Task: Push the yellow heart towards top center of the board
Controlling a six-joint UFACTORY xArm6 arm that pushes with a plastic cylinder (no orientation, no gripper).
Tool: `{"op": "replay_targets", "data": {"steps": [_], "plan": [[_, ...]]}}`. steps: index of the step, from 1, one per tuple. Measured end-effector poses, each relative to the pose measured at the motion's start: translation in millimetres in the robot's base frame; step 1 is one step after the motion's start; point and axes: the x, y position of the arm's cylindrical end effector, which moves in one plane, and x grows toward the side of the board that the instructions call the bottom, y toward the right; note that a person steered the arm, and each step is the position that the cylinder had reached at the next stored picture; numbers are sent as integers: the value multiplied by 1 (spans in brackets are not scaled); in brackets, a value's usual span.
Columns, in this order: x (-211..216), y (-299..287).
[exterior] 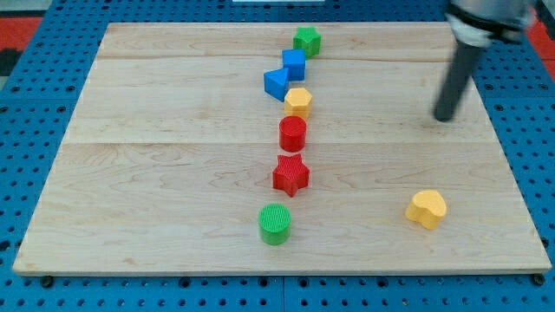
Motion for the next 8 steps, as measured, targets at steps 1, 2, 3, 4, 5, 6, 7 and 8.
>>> {"op": "replay_targets", "data": {"steps": [1, 2, 3, 4, 5, 6, 7, 8], "plan": [[88, 29], [136, 29], [180, -21], [153, -63], [111, -85], [91, -114], [132, -95], [146, -128]]}}
